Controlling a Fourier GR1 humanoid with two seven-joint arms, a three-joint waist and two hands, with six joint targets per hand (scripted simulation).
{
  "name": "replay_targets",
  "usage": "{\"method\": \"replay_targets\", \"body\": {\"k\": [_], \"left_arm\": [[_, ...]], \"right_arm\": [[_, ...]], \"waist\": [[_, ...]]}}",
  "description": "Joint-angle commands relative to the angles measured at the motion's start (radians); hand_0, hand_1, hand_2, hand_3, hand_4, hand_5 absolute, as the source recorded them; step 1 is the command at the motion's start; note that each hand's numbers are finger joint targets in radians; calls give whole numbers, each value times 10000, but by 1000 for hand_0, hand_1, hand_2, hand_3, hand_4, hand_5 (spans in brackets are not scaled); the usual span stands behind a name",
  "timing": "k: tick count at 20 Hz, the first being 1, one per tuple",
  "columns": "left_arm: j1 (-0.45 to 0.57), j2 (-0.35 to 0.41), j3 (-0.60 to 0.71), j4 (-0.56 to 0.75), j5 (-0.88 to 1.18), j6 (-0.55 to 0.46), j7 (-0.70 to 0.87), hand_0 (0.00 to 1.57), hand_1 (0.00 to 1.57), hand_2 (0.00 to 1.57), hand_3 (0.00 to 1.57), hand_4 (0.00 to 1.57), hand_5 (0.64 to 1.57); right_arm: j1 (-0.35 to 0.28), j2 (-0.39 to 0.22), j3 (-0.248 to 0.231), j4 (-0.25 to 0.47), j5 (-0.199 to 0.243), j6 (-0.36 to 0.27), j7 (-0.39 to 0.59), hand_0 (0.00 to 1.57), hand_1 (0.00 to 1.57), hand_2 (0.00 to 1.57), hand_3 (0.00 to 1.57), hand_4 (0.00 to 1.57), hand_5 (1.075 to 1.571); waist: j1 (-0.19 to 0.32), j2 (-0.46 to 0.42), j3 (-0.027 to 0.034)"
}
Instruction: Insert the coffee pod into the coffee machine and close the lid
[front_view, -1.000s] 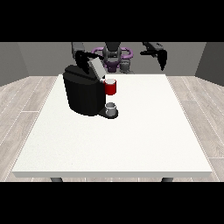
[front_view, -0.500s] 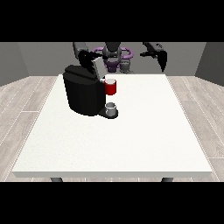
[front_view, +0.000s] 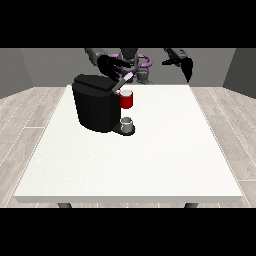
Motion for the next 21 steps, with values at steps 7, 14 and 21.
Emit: {"method": "replay_targets", "body": {"k": [7, 14, 21], "left_arm": [[-161, 76, -227, -432, 163, -73, 59, 0, 0, 0, 0, 0, 1571], [908, -127, -243, 250, -36, -95, -1375, 0, 0, 0, 0, 145, 1571], [1400, -110, 42, 557, 95, 164, -1047, 0, 0, 0, 0, 192, 1571]], "right_arm": [[-679, 168, -76, 496, 416, -188, -205, 0, 0, 0, 0, 73, 1571], [515, 1243, 969, -548, -86, 174, -611, 0, 0, 0, 0, 259, 1571], [3674, 1265, 2005, -1538, -1684, -201, -1327, 0, 0, 0, 0, 157, 1571]], "waist": [[163, -49, 0], [-388, -913, -3], [-1318, -2023, 3]]}}
